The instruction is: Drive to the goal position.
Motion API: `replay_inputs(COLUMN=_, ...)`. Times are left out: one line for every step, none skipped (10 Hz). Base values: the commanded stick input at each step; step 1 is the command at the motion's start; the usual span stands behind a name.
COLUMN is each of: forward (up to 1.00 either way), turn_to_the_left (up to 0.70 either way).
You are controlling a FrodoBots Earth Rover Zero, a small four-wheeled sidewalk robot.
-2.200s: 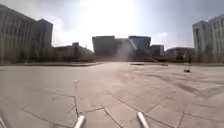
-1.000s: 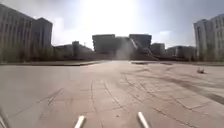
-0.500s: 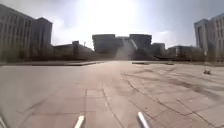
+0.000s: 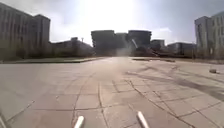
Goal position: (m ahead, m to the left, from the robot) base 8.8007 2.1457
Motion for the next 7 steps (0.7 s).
replay_inputs(forward=1.00, turn_to_the_left=0.00)
replay_inputs(forward=1.00, turn_to_the_left=0.00)
replay_inputs(forward=1.00, turn_to_the_left=0.00)
replay_inputs(forward=1.00, turn_to_the_left=0.00)
replay_inputs(forward=1.00, turn_to_the_left=0.00)
replay_inputs(forward=1.00, turn_to_the_left=0.00)
replay_inputs(forward=1.00, turn_to_the_left=0.00)
